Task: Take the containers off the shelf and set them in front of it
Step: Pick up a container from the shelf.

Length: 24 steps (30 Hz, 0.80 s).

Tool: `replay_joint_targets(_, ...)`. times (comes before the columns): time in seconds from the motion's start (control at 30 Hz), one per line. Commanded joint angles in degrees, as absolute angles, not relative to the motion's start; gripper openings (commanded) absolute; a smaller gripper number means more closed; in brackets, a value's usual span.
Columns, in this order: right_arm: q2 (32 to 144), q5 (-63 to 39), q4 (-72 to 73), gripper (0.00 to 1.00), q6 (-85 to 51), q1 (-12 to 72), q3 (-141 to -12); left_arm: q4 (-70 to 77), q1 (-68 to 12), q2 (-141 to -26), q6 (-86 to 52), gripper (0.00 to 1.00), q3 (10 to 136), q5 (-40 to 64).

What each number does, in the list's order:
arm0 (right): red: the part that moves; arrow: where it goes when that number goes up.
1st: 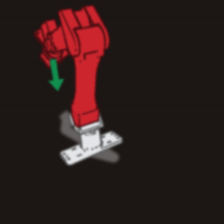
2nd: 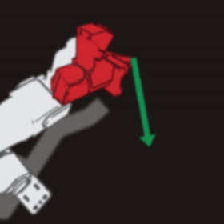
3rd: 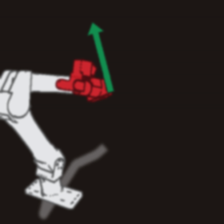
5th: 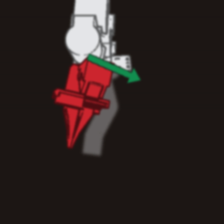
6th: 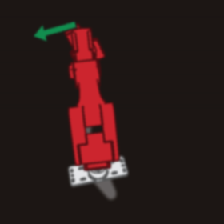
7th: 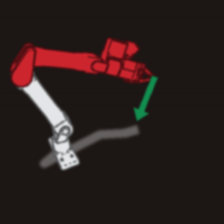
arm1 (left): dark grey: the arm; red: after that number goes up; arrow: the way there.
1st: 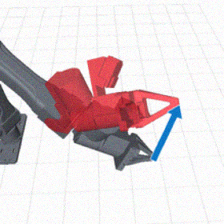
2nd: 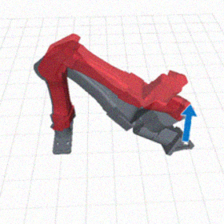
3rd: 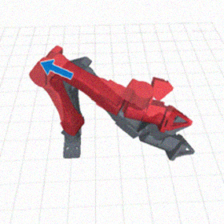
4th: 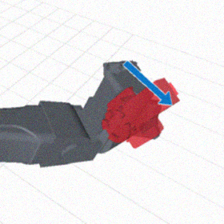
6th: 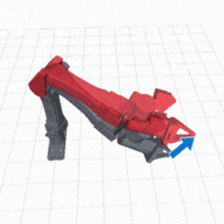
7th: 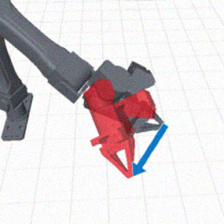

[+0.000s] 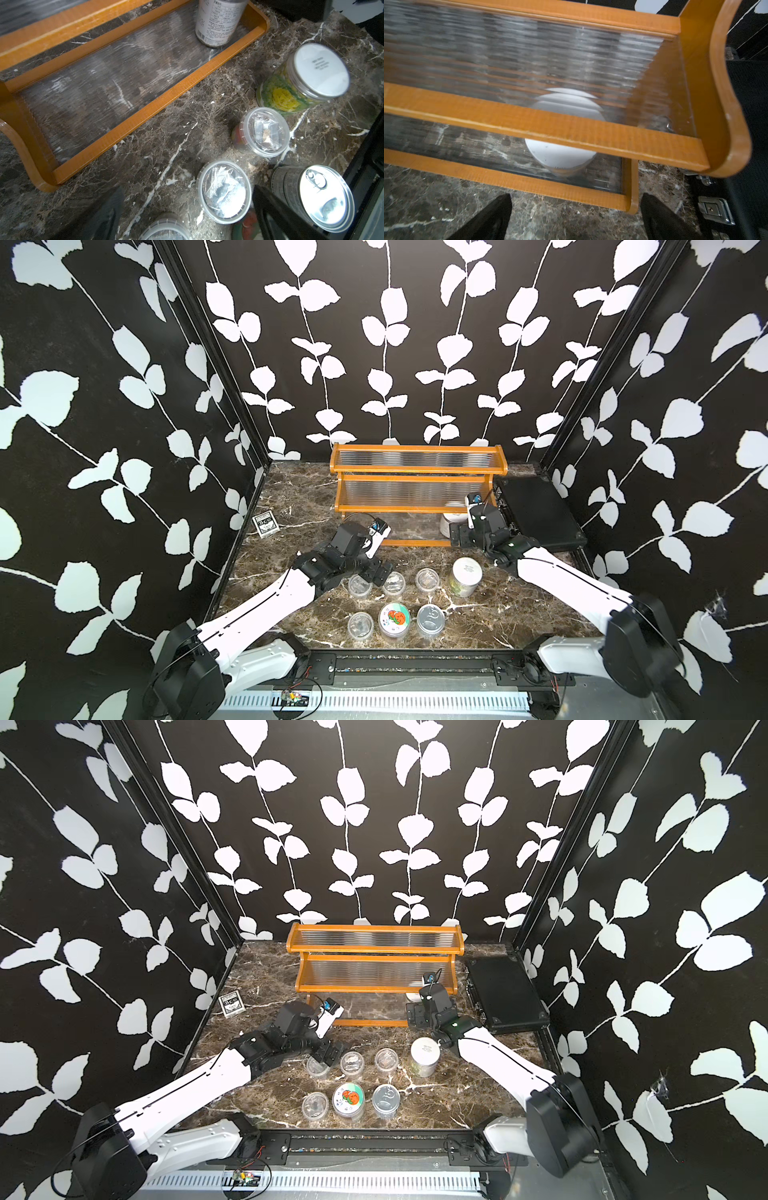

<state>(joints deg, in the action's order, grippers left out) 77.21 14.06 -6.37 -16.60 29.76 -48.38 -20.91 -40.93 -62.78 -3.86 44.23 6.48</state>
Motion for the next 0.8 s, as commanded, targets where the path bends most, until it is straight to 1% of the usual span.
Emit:
replay_joint_targets(0.0,80.9,12.6,1.7,1.0,-18.8,28.8,-51.2,-19.7,-40.5,-62.5,-4.4,0.99,45.5,6.7)
replay_joint_targets(0.23,89.2,11.8,7.7,1.0,-17.9,27.6,-54.3,-19.5,-40.5,-62.6,-4.1,0.99,45.0,6.7)
replay_joint_targets(0.37,92.8,13.1,10.4,1.0,-18.7,27.1,-54.4,-19.9,-40.5,-62.5,-4.0,0.99,44.6,6.8)
replay_joint_targets(0.47,94.1,14.9,13.8,1.0,-18.6,26.9,-53.9,-20.0,-40.5,-62.0,-4.1,0.99,44.0,6.8)
replay_joint_targets(0.77,97.4,16.0,23.1,1.0,-18.1,26.8,-53.6,-19.5,-40.5,-62.2,-4.0,0.99,43.0,7.4)
